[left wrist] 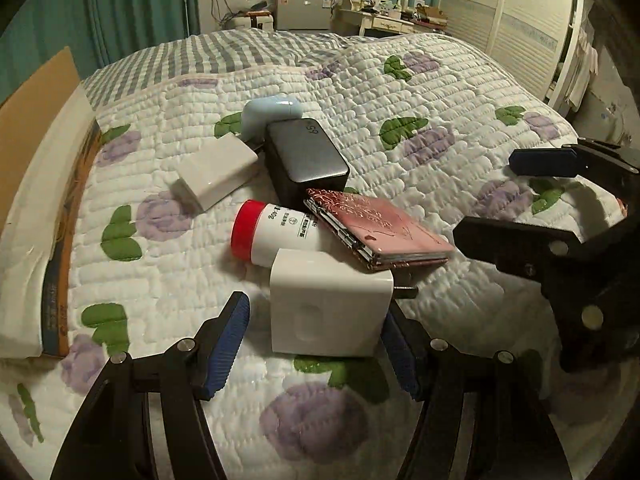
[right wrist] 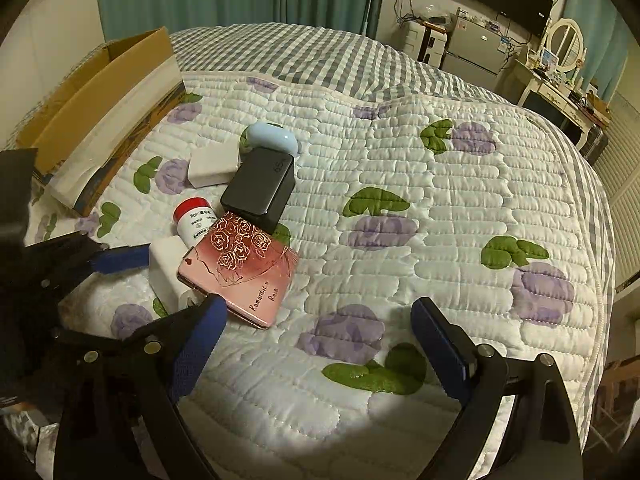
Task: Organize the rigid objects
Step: 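Grasp the white charger with the left tool while the right tool grasps the pink rose case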
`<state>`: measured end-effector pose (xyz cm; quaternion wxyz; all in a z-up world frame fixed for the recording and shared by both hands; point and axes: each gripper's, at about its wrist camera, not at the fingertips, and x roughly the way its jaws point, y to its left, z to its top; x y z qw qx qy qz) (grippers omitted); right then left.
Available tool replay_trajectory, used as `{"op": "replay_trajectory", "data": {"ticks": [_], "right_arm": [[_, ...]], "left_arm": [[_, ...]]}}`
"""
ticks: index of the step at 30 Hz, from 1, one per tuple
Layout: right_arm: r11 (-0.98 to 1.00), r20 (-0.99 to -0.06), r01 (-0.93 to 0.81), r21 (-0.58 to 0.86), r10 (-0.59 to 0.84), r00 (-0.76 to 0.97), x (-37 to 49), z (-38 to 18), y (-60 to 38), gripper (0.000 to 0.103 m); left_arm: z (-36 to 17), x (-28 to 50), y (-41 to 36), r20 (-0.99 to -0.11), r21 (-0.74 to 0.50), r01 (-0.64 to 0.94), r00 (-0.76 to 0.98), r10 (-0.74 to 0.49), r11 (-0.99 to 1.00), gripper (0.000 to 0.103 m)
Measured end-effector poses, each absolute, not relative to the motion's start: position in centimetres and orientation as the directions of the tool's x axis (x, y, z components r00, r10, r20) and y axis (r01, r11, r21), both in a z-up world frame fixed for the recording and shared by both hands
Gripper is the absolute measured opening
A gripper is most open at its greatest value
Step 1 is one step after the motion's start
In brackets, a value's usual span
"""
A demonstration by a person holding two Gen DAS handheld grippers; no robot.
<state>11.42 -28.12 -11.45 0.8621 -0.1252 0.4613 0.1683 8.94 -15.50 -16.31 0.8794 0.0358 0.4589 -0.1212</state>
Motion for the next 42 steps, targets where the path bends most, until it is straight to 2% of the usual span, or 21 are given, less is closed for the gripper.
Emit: {"op": "replay_trajectory", "data": {"ticks": [2,5,8,16,25,27,29,35,37,41,42], "right_arm": [[0.911,-0.838,-0.405,-0.073,0.165,0.521,11.4,-11.5,-28.0,0.094],[0.905,-0.84,-0.414,-0.098,0.148,0.523,11.4,-11.6,-27.5,0.094],[0.883,-0.84,-0.448,-0.136,0.136,0.524,11.1,-11.8,-26.7,0.094],[0.739,-0.842,-0.601,-0.304,0.087,0.533,9.6,-13.1,-22.7,0.092],[0.691,-0.845,-0.628,-0.358,0.048,0.533,10.9,-14.3,-20.7,0.056],[0.693,-0.83,-0.619,-0.37,0.052,0.555,10.7,-13.9,-20.7,0.037],[0.703,-0.827,-0.613,-0.36,0.064,0.559,10.9,-13.6,-20.8,0.027],[0.702,-0.835,-0.626,-0.34,0.08,0.544,11.7,-13.7,-20.3,0.026],[0.709,-0.837,-0.631,-0.315,0.106,0.536,11.6,-13.4,-20.6,0.023],[0.744,-0.836,-0.626,-0.234,0.175,0.52,11.0,-11.9,-21.5,0.009],[0.753,-0.83,-0.621,-0.216,0.194,0.523,10.7,-11.3,-21.7,0.009]], "left_arm": [[-16.2,8.7,-15.2,-0.81,-0.06,0.243,0.556,-0.189,0.968,0.065],[-15.4,7.9,-14.8,-0.803,-0.072,0.258,0.558,-0.209,0.964,0.053],[-14.8,7.3,-14.2,-0.816,-0.038,0.239,0.553,-0.168,0.97,0.053],[-13.6,6.6,-10.3,-0.829,-0.075,0.121,0.544,-0.13,0.99,0.053],[-12.8,7.6,-9.6,-0.821,-0.054,0.088,0.563,-0.095,0.995,0.053],[-13.0,7.8,-9.7,-0.822,-0.049,0.09,0.562,-0.092,0.995,0.053],[-13.5,8.1,-9.7,-0.825,-0.048,0.09,0.557,-0.09,0.995,0.053],[-14.1,8.3,-9.7,-0.831,-0.048,0.092,0.549,-0.091,0.995,0.053],[-13.6,8.2,-9.7,-0.826,-0.051,0.096,0.556,-0.096,0.994,0.053],[-12.7,7.9,-9.5,-0.815,-0.055,0.094,0.571,-0.099,0.994,0.053],[-12.4,7.7,-9.5,-0.811,-0.057,0.094,0.576,-0.101,0.994,0.053]]}}
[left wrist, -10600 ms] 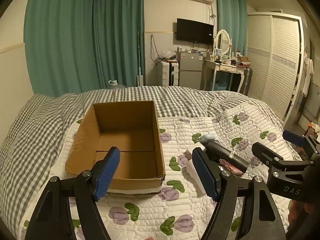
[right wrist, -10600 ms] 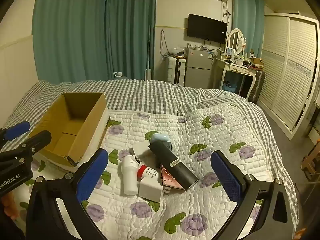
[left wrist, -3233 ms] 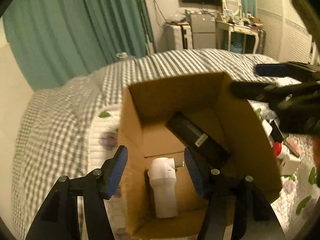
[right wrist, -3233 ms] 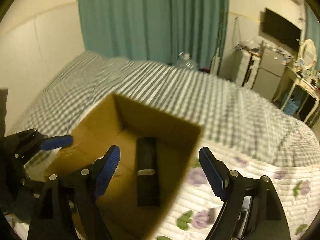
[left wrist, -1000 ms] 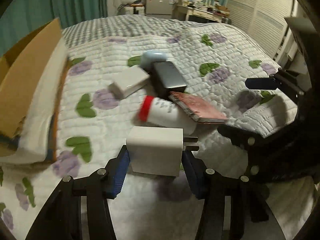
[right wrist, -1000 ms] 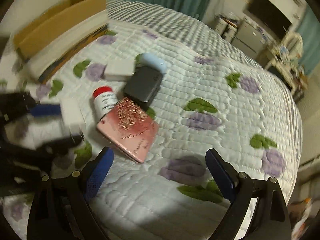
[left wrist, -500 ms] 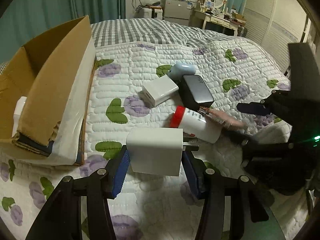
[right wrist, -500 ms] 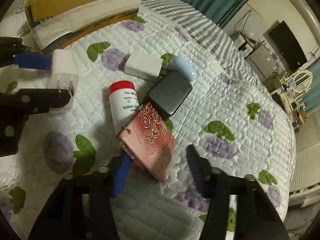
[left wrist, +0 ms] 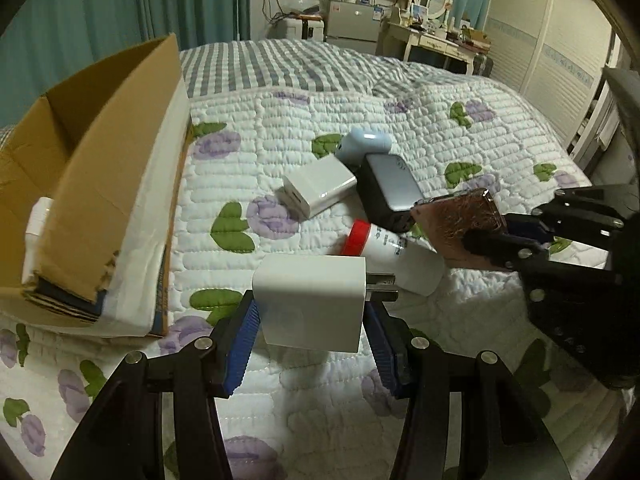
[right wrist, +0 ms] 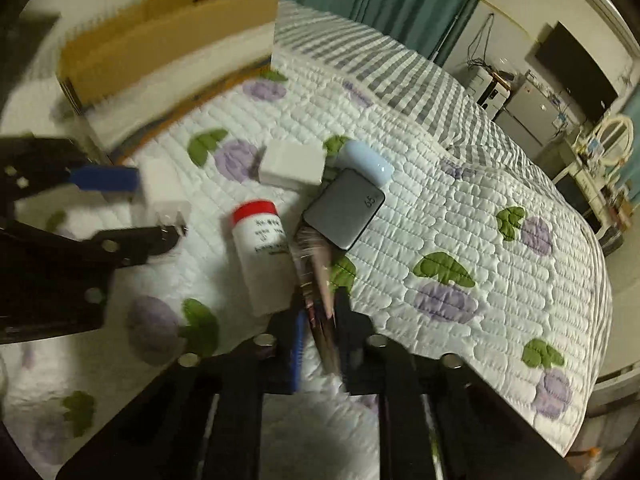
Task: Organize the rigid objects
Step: 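Grasp the white charger with the left tool while the right tool grasps the pink rose case, then carry the charger and pink case into the box and open both tools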
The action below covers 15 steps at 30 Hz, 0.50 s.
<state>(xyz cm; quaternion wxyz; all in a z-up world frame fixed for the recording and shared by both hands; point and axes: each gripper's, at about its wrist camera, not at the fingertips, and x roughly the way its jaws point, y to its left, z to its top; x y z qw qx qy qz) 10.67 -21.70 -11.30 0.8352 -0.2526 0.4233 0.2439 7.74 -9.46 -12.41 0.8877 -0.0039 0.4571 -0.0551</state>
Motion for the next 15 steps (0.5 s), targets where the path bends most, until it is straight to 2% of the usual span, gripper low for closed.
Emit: {"op": "replay_trajectory", "data": {"ticks": [4,15], "right_arm": [[0.789,-0.804,-0.59,-0.174,0.232,0.547,9.9,-9.2,-22.2,0.009],[0.821,-0.686,-0.531,-0.207,0.265,0.677,6.2,-0.4,-20.4,0.009]], "left_arm": [[-10.8,6.9,-9.3,-0.792,-0.068,0.101,0.599,-0.115,0.993,0.053],[-2.5,4.1,-6.8,-0.682,-0.06,0.096,0.723,-0.111,0.994,0.053]]}}
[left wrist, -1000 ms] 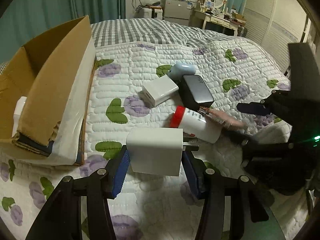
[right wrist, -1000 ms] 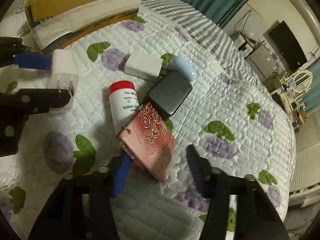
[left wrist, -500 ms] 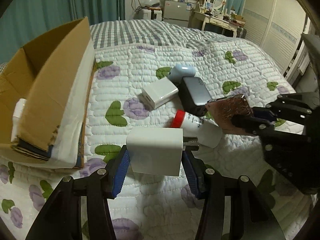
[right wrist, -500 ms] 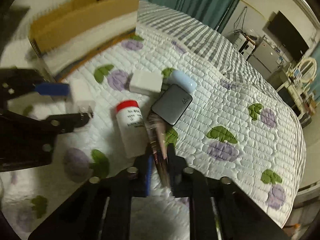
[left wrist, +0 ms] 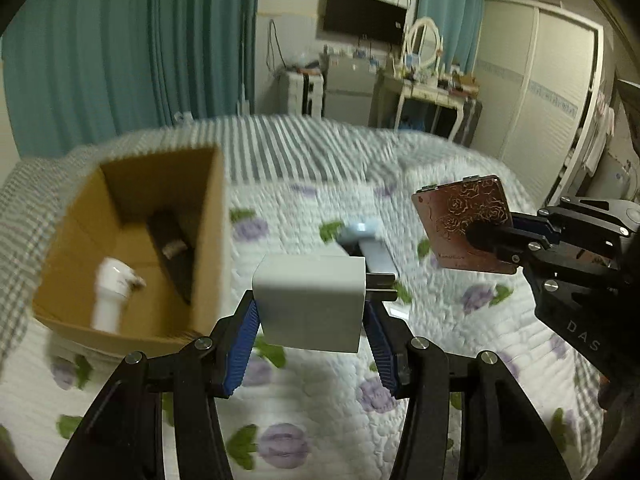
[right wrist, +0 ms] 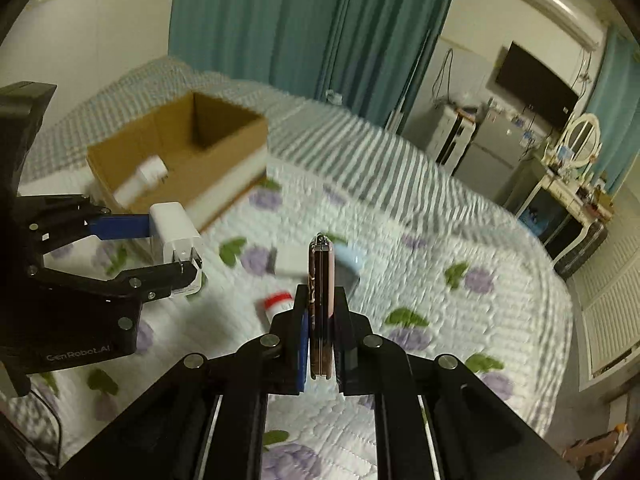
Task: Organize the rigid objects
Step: 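Carry the charger and pink case into the box and open both tools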
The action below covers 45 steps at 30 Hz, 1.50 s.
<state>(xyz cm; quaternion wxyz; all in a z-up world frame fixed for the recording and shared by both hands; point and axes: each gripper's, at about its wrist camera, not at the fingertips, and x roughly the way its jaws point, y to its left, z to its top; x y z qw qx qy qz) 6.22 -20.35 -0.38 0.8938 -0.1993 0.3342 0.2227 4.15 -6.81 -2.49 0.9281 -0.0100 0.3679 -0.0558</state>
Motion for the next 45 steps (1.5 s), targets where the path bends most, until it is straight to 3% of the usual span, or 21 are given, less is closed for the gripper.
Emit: {"op": "replay_trajectory", "data": {"ticks": [11,20,31,45], "right_arm": [[0.818,-0.539,-0.531,-0.22,0.352,0.765,2.5,9.5,-15.0,0.009],[0.773,-0.488,-0.594,-0.224,0.439,0.755,1.8,13.3,-7.6,0.009],[0.745,-0.563,-0.645,-0.17,0.463,0.684,8.0,9.6,-0.1,0.009],[0.78,-0.703,-0.606,-0.154,0.344,0.622,18.0,0.1,2.4,0.009]], "left_arm": [[6.6,0.9,0.4,-0.531,-0.063,0.032,0.845,-0.061,0.997,0.053],[8.4,0.7,7.1,-0.501,-0.059,-0.047,0.865,0.011,0.997,0.053],[4.8,5.4,11.8,-0.57,-0.016,-0.084,0.819,0.06,0.996,0.053],[-2.5,13.1,11.9,-0.695,0.02,-0.021,0.718,0.03,1.0,0.053]]}}
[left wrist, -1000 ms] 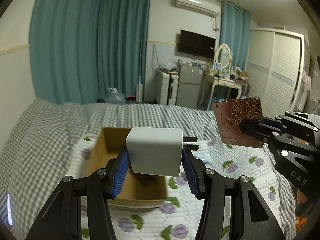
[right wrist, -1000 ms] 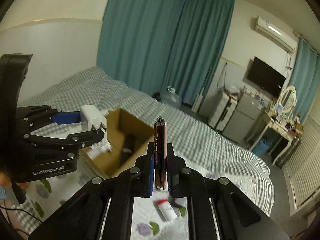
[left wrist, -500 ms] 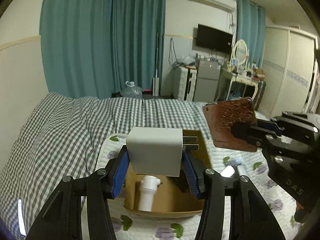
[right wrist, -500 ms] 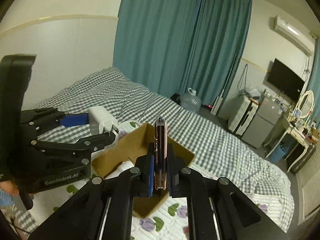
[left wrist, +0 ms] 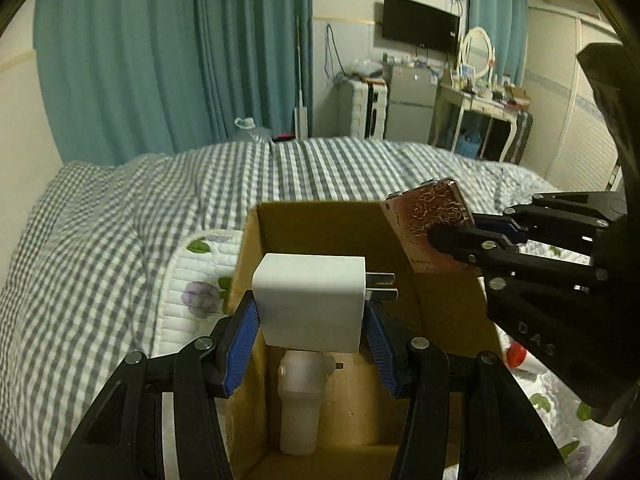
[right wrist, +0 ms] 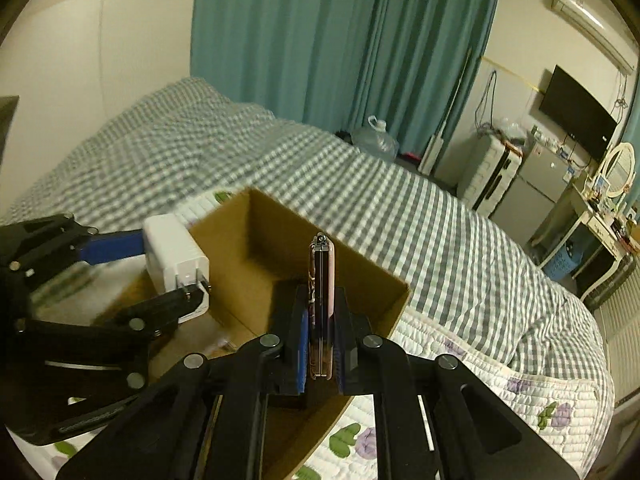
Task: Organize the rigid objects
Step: 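Carry the charger and pink case into the box and open both tools, then move both tools back over the remaining items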
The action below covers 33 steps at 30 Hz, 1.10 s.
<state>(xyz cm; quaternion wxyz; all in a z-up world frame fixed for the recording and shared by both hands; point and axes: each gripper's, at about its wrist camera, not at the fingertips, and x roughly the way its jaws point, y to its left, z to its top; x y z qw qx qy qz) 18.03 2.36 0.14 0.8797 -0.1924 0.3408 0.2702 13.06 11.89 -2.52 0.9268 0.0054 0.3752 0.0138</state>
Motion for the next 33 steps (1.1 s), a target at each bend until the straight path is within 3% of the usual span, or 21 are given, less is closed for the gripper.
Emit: {"op": "replay_trajectory", "data": {"ticks": [19,20,23,26,33], "right_arm": [[0.794,-0.769,-0.606,-0.047,0.359,0.529,22.6,-4.9,1.9,0.011],[0.798,-0.759,-0.6,-0.048,0.361,0.542,22.5,-4.7,1.6,0.018],[0.812,-0.73,-0.583,-0.013,0.391,0.561,22.2,-3.3,0.5,0.053],[0.828,-0.695,-0.561,0.003,0.406,0.594,21.6,-1.1,-1.0,0.057],[0.857,-0.599,-0.515,0.015,0.42,0.681,18.3,5.1,-6.1,0.085]], "left_arm": [[-6.9,16.6,12.1,-0.789,0.061,-0.017,0.611,0.058,0.998,0.055],[-6.9,16.5,12.0,-0.788,0.061,-0.016,0.613,0.058,0.998,0.056],[-6.1,16.1,11.7,-0.777,0.081,-0.025,0.625,0.079,0.996,0.062],[-4.5,15.1,11.5,-0.758,0.096,-0.041,0.645,0.1,0.995,0.063],[0.7,11.7,10.0,-0.697,0.093,-0.066,0.708,0.112,0.993,0.066]]}}
